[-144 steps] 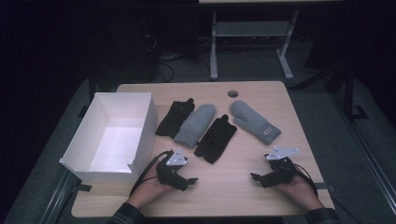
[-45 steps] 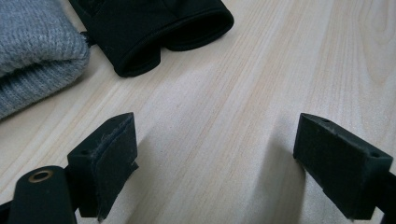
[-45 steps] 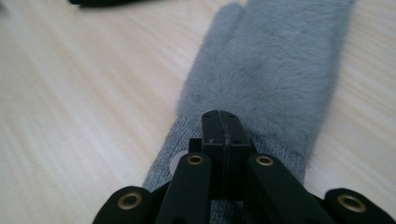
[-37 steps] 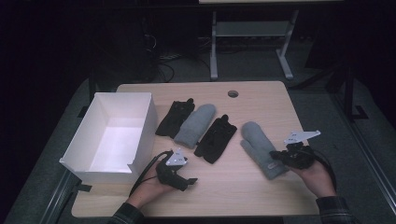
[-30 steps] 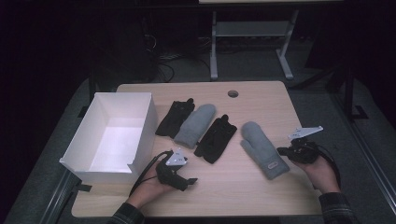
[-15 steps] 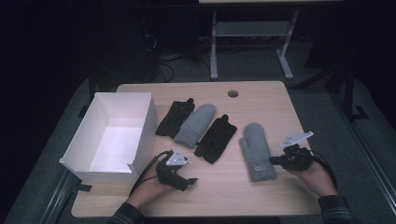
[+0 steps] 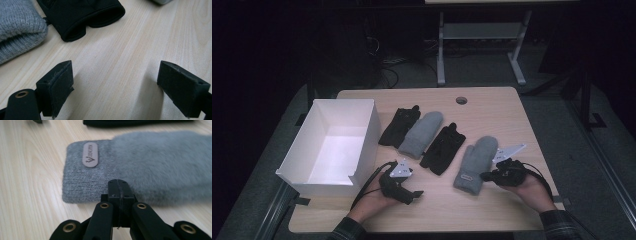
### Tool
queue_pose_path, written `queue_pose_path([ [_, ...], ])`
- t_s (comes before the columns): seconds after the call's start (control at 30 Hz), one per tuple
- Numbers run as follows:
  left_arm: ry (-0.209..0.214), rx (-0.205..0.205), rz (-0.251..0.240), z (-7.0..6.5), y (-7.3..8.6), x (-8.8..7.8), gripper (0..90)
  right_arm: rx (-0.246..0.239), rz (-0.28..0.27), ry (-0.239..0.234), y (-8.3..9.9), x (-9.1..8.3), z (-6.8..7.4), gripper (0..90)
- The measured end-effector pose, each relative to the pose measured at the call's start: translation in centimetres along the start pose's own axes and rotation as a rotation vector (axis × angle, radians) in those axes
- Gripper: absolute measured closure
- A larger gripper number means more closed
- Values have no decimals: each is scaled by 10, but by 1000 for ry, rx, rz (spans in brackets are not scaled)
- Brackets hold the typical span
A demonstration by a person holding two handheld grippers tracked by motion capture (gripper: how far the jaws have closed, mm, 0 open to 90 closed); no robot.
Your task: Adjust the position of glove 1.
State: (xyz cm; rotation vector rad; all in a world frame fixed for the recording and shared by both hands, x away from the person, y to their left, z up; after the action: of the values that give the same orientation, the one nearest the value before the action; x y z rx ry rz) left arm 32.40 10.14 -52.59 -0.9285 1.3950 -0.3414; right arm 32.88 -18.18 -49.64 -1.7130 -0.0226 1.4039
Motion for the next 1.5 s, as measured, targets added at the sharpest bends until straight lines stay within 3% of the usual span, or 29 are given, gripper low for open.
queue_pose_path([
  [0.3,-2,1,0,0,0,0,128,-52,-2,-30,-15,14,14,900],
  [0.57,-3,5,6,1,0,-1,128,-1,-84,37,-35,4,-17,900],
  [0.7,-2,3,5,0,0,0,128,11,-82,61,-41,11,-31,900],
  [0.87,-2,4,5,0,0,0,128,9,-19,78,-39,30,-41,900],
  [0.93,-2,3,5,0,0,0,128,1,14,69,-34,38,-38,900],
  [1.17,-2,2,4,0,0,0,128,-12,15,48,-35,43,-23,900],
  [1.5,-3,3,5,0,0,-1,128,-29,45,30,-39,45,14,900],
])
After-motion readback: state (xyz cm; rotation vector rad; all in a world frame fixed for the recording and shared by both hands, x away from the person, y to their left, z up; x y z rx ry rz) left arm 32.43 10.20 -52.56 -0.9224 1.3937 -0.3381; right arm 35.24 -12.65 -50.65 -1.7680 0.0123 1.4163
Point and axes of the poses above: each handheld gripper's, and its own axes: x roughly forward along the jaws, y roughly out of its underside, z roughly to its left, the point moved 7 cm from there along x, roughly forward along the jaws, and after that the axes turned 7 degrees about y, right-handed, at the moved point
